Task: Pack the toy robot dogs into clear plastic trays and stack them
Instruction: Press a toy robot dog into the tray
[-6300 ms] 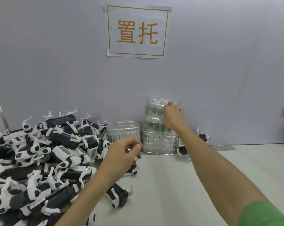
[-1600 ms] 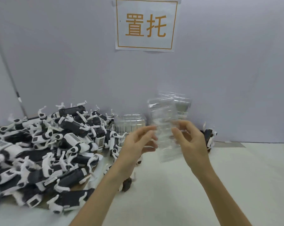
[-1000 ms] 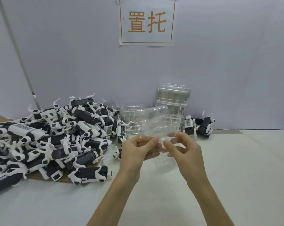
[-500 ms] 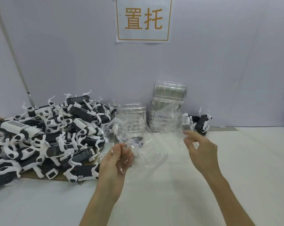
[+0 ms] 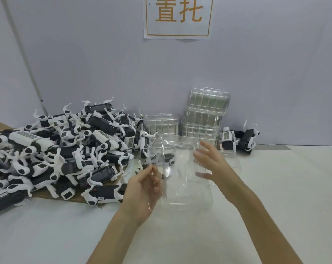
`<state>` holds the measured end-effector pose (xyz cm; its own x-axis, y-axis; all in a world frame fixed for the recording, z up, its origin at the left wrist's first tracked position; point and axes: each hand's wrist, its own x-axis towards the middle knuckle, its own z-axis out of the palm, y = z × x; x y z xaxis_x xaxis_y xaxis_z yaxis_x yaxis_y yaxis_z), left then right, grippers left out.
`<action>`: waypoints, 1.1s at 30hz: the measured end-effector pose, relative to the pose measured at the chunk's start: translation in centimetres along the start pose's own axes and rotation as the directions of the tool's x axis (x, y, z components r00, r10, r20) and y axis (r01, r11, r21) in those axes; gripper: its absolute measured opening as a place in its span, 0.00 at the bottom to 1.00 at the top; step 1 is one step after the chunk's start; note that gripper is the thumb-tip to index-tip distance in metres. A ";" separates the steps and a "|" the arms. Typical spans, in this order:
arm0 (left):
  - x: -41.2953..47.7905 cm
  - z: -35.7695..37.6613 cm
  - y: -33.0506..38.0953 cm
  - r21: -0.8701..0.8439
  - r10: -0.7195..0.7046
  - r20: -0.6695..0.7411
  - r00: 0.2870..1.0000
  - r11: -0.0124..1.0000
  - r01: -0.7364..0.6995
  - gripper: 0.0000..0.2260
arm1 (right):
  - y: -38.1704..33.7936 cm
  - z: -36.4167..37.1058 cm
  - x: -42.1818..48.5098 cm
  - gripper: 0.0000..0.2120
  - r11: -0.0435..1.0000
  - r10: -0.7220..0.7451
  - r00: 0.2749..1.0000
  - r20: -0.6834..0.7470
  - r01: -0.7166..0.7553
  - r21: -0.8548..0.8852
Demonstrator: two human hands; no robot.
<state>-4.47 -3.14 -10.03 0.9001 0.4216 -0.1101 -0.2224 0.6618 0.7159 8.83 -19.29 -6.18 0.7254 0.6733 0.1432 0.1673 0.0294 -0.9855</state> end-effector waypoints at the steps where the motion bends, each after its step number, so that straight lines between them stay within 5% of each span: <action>1: 0.0 0.1 -0.2 0.040 -0.006 0.019 1.000 0.999 0.005 0.06 | 0.1 0.1 -0.1 0.33 1.000 0.026 1.000 0.007 -0.026 0.007; 5: 0.1 -0.1 -0.6 0.433 0.024 0.042 0.999 0.900 -0.040 0.04 | 0.3 -1.1 -0.3 0.22 1.000 -0.010 0.978 -0.207 0.011 0.003; 8: 0.9 -1.8 -0.1 0.849 0.273 -0.036 0.961 0.515 -0.114 0.04 | -0.2 -3.8 0.1 0.17 0.994 -0.043 0.959 -0.280 0.013 -0.108; 10: 1.2 -3.0 0.0 0.964 0.428 0.062 0.902 0.209 -0.165 0.08 | -0.8 -5.3 0.5 0.15 0.974 -0.019 0.978 -0.210 -0.030 -0.226; 13: 1.9 -3.9 -0.8 0.985 0.476 0.147 0.867 0.012 -0.174 0.15 | -1.5 -5.4 1.1 0.14 0.882 0.045 0.999 -0.006 -0.042 -0.470; 19: 4.1 -3.3 -1.4 0.981 0.499 0.078 0.863 0.114 -0.155 0.19 | 0.0 -2.0 2.6 0.14 0.630 0.182 0.953 0.242 0.076 -0.773; 24: 5.3 -3.4 -1.4 0.968 0.491 0.043 0.870 0.195 -0.158 0.07 | 2.0 -0.6 2.9 0.14 0.540 0.245 0.928 0.279 0.108 -0.835; 27: 4.5 -3.1 -1.7 0.909 0.484 0.064 0.873 0.333 -0.251 0.08 | 2.1 -0.6 2.9 0.10 0.643 0.041 0.980 0.197 0.125 -0.756; 29: 3.7 -2.2 -1.4 0.868 0.537 0.149 0.830 0.332 -0.370 0.09 | 1.1 -0.7 2.9 0.07 0.800 -0.100 0.994 0.055 0.113 -0.590; 31: 2.7 -0.6 -0.8 0.816 0.571 0.268 0.776 0.294 -0.498 0.10 | -0.1 -0.8 2.9 0.08 0.947 -0.054 0.998 -0.042 0.038 -0.317; 33: 1.4 1.3 -0.2 0.743 0.548 0.414 0.727 0.258 -0.618 0.11 | -1.1 -1.1 3.0 0.15 0.990 0.109 0.994 0.010 -0.107 -0.089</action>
<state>-2.67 -3.50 -9.48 0.6871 0.4129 0.5978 -0.3349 -0.5501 0.7650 11.53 -18.13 -4.52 0.7323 0.6802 0.0344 0.1475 -0.1091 -0.9830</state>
